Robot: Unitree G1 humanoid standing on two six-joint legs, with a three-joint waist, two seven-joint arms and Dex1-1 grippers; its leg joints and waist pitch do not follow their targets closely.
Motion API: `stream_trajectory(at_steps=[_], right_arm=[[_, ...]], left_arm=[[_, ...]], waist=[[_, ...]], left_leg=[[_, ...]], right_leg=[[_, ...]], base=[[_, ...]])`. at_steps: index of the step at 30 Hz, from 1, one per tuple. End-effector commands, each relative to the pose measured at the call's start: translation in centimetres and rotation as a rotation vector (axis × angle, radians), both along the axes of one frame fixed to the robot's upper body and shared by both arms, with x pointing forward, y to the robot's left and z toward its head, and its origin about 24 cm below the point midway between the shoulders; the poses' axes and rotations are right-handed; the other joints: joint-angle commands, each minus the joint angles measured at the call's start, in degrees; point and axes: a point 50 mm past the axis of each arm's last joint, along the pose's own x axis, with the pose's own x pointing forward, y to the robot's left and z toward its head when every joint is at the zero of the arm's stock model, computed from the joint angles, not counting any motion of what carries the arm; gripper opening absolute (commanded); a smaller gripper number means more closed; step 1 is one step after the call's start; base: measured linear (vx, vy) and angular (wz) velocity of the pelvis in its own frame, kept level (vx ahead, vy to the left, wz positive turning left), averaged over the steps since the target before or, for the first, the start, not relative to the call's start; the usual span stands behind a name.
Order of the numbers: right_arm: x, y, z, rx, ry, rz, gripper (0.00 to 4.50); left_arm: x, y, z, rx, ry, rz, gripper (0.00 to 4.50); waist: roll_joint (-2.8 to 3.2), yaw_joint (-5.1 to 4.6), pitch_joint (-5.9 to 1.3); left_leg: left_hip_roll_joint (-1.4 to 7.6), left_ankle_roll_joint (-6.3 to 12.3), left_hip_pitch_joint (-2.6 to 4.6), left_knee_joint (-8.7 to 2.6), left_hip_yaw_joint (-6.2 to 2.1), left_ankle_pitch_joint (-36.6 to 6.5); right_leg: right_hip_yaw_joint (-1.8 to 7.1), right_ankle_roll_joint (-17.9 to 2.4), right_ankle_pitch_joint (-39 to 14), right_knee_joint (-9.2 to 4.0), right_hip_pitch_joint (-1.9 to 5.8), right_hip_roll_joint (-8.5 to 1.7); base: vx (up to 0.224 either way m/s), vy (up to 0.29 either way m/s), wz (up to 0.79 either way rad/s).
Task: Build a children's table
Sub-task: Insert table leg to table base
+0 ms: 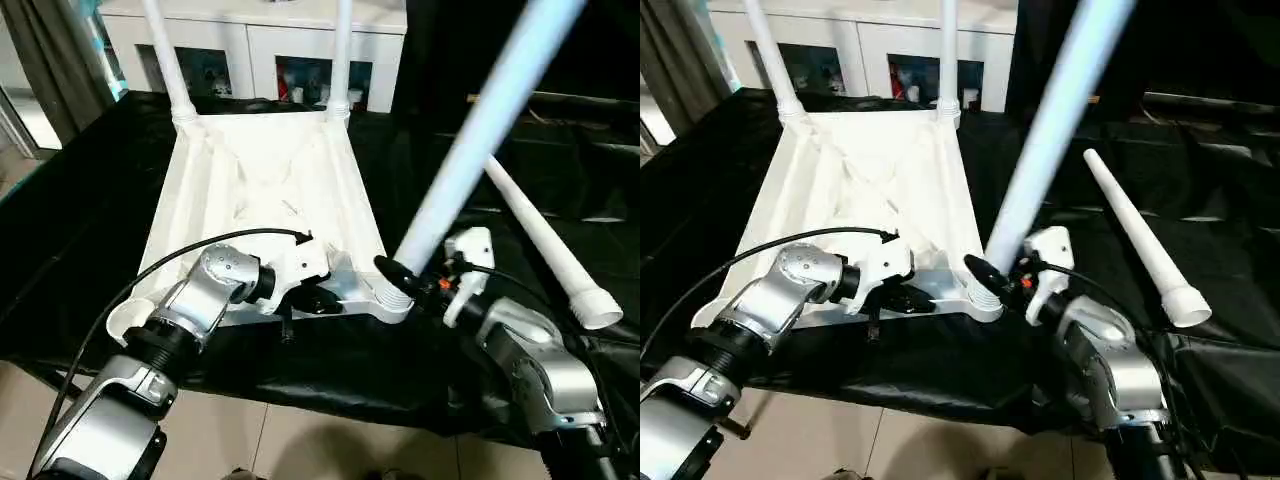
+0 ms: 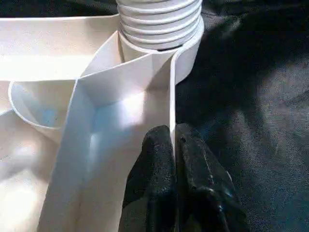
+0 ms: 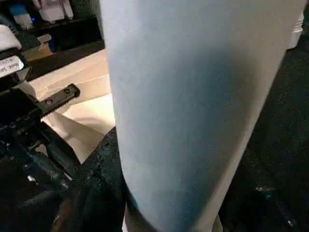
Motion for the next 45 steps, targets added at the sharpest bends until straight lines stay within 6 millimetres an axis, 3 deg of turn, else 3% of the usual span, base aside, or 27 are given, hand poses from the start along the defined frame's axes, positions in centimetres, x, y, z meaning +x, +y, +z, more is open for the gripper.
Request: stream_trajectory(at_steps=[1,3,4,6,13,25,29,31,36,39,40,41,42,43,45], right_arm=[[-1.1,0.4,-2.8,-0.097,0.131,0.064,1.93],[-1.0,0.5,-2.9,-0.106,0.136,0.071,1.93],[-1.1,0.5,-3.1,-0.123,0.148,0.088,1.93],[-1.1,0.4,-3.3,-0.131,0.163,0.097,1.93],[-1.1,0.2,-3.6,-0.112,0.171,0.078,1.93],[-1.6,-1.2,-3.2,0.12,0.171,-0.065,1.93],[-2.4,-1.0,-3.5,0.053,0.15,-0.035,1.93],[-2.6,-0.7,-3.8,-0.064,0.129,0.025,1.93],[-2.2,0.1,-4.2,-0.12,0.124,0.054,1.93],[-1.4,1.1,-4.4,-0.138,0.125,0.069,1.93],[-0.9,1.7,-4.6,-0.144,0.129,0.078,1.93],[-0.4,2.2,-4.7,-0.15,0.132,0.084,1.93],[0.0,2.8,-4.8,-0.155,0.138,0.091,1.93],[0.3,3.2,-5.0,-0.152,0.149,0.098,1.93],[0.4,3.5,-5.1,-0.145,0.163,0.106,1.93]], left_arm=[[0.3,0.2,0.6,0.008,-0.035,0.005,0.0],[0.3,0.2,0.6,0.008,-0.035,0.005,0.0],[0.3,0.2,0.6,0.007,-0.036,0.008,0.0],[0.3,0.3,0.6,0.007,-0.036,0.01,0.0],[0.4,0.4,0.6,0.008,-0.04,0.018,0.0],[0.6,0.7,0.8,0.011,-0.046,0.029,0.0],[0.7,0.8,0.9,0.015,-0.047,0.03,0.0],[0.7,0.8,0.9,0.018,-0.045,0.025,0.0],[0.6,0.7,0.9,0.022,-0.045,0.017,0.0],[0.6,0.6,0.9,0.021,-0.045,0.012,0.0],[0.6,0.5,0.9,0.02,-0.045,0.009,0.0],[0.6,0.5,0.9,0.018,-0.046,0.005,0.0],[0.5,0.4,0.9,0.016,-0.046,-0.001,0.0],[0.4,0.3,0.9,0.014,-0.044,-0.01,0.0],[0.3,0.2,0.9,0.009,-0.043,-0.022,0.0]], waist=[[-0.61,0.01,-3.92],[-0.32,0.07,-3.93],[-0.68,-0.03,-4.0],[-0.48,-0.04,-4.03],[-0.78,-0.09,-4.05],[-0.26,0.13,-3.96],[-0.16,0.21,-3.79],[-0.25,0.1,-3.59],[0.07,-0.11,-3.36],[-0.1,-0.49,-2.94],[-0.06,-1.19,-2.63],[-0.16,-1.92,-2.45],[-0.02,-2.08,-2.46],[0.01,-2.4,-2.35],[0.35,-3.17,-2.25]], left_leg=[[2.05,2.11,0.07,-4.31,-0.51,-15.0],[2.09,2.14,0.17,-4.29,-0.54,-15.0],[2.17,2.21,0.18,-4.31,-0.54,-15.1],[2.23,2.18,0.25,-4.35,-0.58,-15.3],[2.21,2.02,0.24,-4.42,-0.57,-16.4],[2.28,1.79,0.2,-4.7,-0.7,-17.3],[2.32,1.48,0.22,-4.87,-0.72,-18.2],[2.18,1.05,0.33,-4.92,-0.74,-19.4],[2.16,1.09,0.31,-5.04,-0.91,-20.5],[2.12,0.91,0.49,-5.09,-0.99,-23.2],[1.89,0.41,0.14,-5.19,-1.38,-25.2],[1.67,-0.01,0.44,-4.89,-1.62,-27.1],[1.64,-0.1,0.61,-4.82,-1.75,-27.4],[1.68,0.01,0.94,-4.78,-1.87,-28.0],[1.91,-0.07,0.43,-5.37,-2.34,-29.2]], right_leg=[[2.19,-10.2,-22.6,-4.81,3.09,-2.79],[2.27,-10.2,-22.5,-4.79,3.0,-2.87],[2.24,-10.3,-21.9,-4.73,3.0,-2.84],[2.24,-10.7,-21.0,-4.64,2.95,-2.79],[2.25,-10.3,-22.1,-4.82,2.91,-2.86],[2.23,-10.8,-20.9,-4.89,2.87,-2.91],[2.22,-10.6,-21.4,-5.0,2.8,-2.87],[2.15,-9.7,-23.7,-5.26,2.7,-2.79],[2.14,-8.8,-26.4,-5.58,2.43,-2.85],[2.01,-8.1,-29.8,-6.03,2.0,-2.88],[1.56,-6.7,-34.1,-6.23,2.06,-2.87],[1.19,-5.1,-39.0,-6.92,1.74,-3.06],[1.12,-4.5,-40.6,-7.21,1.69,-3.21],[1.05,-4.1,-41.4,-7.64,1.35,-3.28],[0.49,-4.2,-39.6,-7.54,1.99,-3.04]], base=[[0.0,0.0,0.0],[0.0,0.0,0.0],[0.0,0.0,0.0],[0.0,0.0,0.0],[0.0,0.0,0.0],[0.0,0.0,0.0],[0.0,0.0,0.0],[0.0,0.0,0.0],[0.0,0.0,0.0],[0.0,0.0,0.0],[0.0,0.0,0.0],[0.0,0.0,0.0],[0.0,0.0,0.0],[0.0,0.0,0.0],[0.0,0.0,0.0]])
